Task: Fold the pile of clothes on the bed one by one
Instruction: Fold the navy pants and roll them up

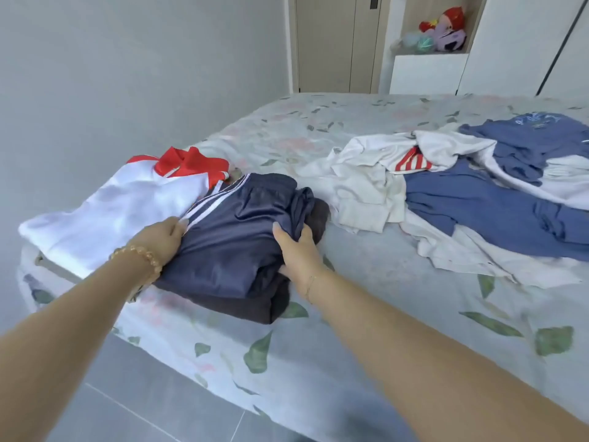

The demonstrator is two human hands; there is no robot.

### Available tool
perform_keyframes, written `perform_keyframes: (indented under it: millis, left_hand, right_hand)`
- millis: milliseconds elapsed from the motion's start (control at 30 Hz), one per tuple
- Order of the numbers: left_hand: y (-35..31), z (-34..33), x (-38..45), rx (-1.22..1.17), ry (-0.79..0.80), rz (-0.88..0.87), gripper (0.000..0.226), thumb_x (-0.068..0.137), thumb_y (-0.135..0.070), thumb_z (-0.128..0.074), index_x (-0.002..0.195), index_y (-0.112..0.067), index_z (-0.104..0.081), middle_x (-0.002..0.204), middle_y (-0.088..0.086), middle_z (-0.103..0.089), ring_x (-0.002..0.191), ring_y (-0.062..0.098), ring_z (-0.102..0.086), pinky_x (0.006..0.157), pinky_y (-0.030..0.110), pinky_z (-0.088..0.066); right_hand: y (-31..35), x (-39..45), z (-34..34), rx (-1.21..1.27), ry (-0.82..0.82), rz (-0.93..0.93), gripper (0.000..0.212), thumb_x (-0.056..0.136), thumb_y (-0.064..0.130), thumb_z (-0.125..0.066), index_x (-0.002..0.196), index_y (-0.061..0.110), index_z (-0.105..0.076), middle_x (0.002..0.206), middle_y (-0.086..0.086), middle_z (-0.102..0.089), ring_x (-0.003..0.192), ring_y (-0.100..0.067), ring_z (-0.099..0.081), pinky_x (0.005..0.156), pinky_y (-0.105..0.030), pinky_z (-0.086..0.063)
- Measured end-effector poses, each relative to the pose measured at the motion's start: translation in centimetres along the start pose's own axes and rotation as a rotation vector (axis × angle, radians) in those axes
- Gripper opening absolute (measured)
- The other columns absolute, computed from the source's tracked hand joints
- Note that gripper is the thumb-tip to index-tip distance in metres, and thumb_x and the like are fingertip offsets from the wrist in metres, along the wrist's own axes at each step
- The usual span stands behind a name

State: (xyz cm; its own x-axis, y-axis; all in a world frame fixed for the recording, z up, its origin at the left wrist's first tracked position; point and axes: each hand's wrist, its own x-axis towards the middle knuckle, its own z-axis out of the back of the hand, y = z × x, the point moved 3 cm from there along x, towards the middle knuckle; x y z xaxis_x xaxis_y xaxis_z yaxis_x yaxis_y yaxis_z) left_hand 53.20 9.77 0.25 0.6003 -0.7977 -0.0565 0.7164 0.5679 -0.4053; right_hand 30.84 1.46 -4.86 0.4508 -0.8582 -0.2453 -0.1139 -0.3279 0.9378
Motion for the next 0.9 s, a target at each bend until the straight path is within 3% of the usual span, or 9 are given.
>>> perform_keyframes:
  millis: [100,167,233,300,333,400,500,633,900]
  left_hand:
    - [0.1,0.3,0.8,0.117,-0.114,-0.060,0.044,0.102,-0.037,-0.032,0.127,-0.006,-0.052,0.123,0.025,-0.057,0.114,0.040,-0.050,0.098,0.044,-0.038]
    - [-1.3,1.3,-0.1,0.285,-0.266,-0.160,0.044,0.099,-0.036,-0.041,0.135,-0.010,-0.047,0.126,0.024,-0.052,0.114,0.042,-0.048,0.095,0.048,-0.039]
    - [-3.5,1.5,-2.3,0.284,-0.346,-0.280,0.048,0.096,-0.041,-0.045,0.136,-0.015,-0.048,0.132,0.018,-0.050,0.119,0.039,-0.047,0.096,0.049,-0.039]
    - [-5.8,0.0,-5.1,0.142,-0.244,-0.373,0.065,0.088,-0.063,-0.032,0.134,-0.023,-0.051,0.136,0.007,-0.052,0.126,0.030,-0.046,0.102,0.047,-0.039]
    - [-6.7,-1.2,-6.5,0.125,-0.172,-0.399,0.079,0.080,-0.073,-0.019,0.138,-0.028,-0.047,0.141,0.001,-0.048,0.132,0.024,-0.042,0.107,0.047,-0.035]
    - [-6.8,-4.4,-8.1,0.247,-0.021,-0.373,0.099,0.064,-0.078,0.007,0.149,-0.037,-0.024,0.157,-0.005,-0.025,0.146,0.018,-0.017,0.117,0.052,-0.016]
    - [-6.0,-6.9,-8.5,0.274,0.100,-0.310,0.107,0.054,-0.093,0.013,0.150,-0.045,0.004,0.161,-0.009,0.006,0.148,0.020,0.011,0.117,0.055,0.007]
    - [-6.4,-7.2,-9.1,0.366,0.010,-0.314,0.107,0.059,-0.097,-0.010,0.149,-0.044,0.009,0.161,-0.008,0.008,0.148,0.024,0.011,0.113,0.060,0.012]
    - [-7.9,-5.9,-11.2,0.315,-0.043,-0.382,0.104,0.064,-0.092,-0.004,0.152,-0.038,0.000,0.161,-0.007,0.001,0.149,0.018,0.000,0.117,0.056,0.004]
  right_hand:
    - [1.4,0.5,0.5,-0.141,-0.084,0.086,0.083,0.085,0.039,-0.070,0.150,0.022,-0.019,0.146,0.000,-0.040,0.126,-0.023,-0.048,0.100,-0.042,-0.047]
    - [3.3,-0.2,0.7,-0.524,-0.214,0.365,0.085,0.085,0.033,-0.071,0.151,0.015,-0.020,0.148,-0.009,-0.033,0.131,-0.026,-0.040,0.110,-0.040,-0.037]
    - [5.3,-1.6,0.4,-0.972,-0.303,0.743,0.065,0.092,0.030,-0.061,0.148,0.015,-0.032,0.153,-0.012,-0.026,0.136,-0.028,-0.031,0.113,-0.038,-0.029]
    - [6.3,-1.9,-0.6,-1.258,-0.195,1.035,0.043,0.097,0.030,-0.048,0.139,0.019,-0.050,0.155,-0.007,-0.031,0.140,-0.029,-0.030,0.113,-0.047,-0.026]
    - [6.0,-1.5,-1.2,-1.383,-0.078,1.026,0.041,0.100,0.034,-0.042,0.137,0.022,-0.053,0.157,-0.002,-0.030,0.144,-0.026,-0.025,0.116,-0.051,-0.021]
    - [5.0,0.3,-1.4,-1.613,0.121,0.756,0.046,0.104,0.043,-0.026,0.146,0.031,-0.039,0.161,0.006,-0.016,0.149,-0.018,-0.005,0.119,-0.053,-0.003]
    - [4.1,2.9,-0.1,-1.674,0.184,0.476,0.053,0.102,0.051,-0.014,0.153,0.037,-0.014,0.162,0.012,0.002,0.148,-0.008,0.013,0.119,-0.050,0.007]
    - [3.7,3.7,0.5,-1.630,0.167,0.467,0.057,0.101,0.054,-0.014,0.154,0.035,-0.004,0.161,0.015,0.009,0.145,-0.004,0.018,0.119,-0.049,0.007]
    - [6.7,-2.2,4.8,-1.717,0.217,0.551,0.060,0.102,0.052,-0.025,0.155,0.029,-0.009,0.163,0.002,0.004,0.150,-0.016,0.003,0.121,-0.042,-0.005]
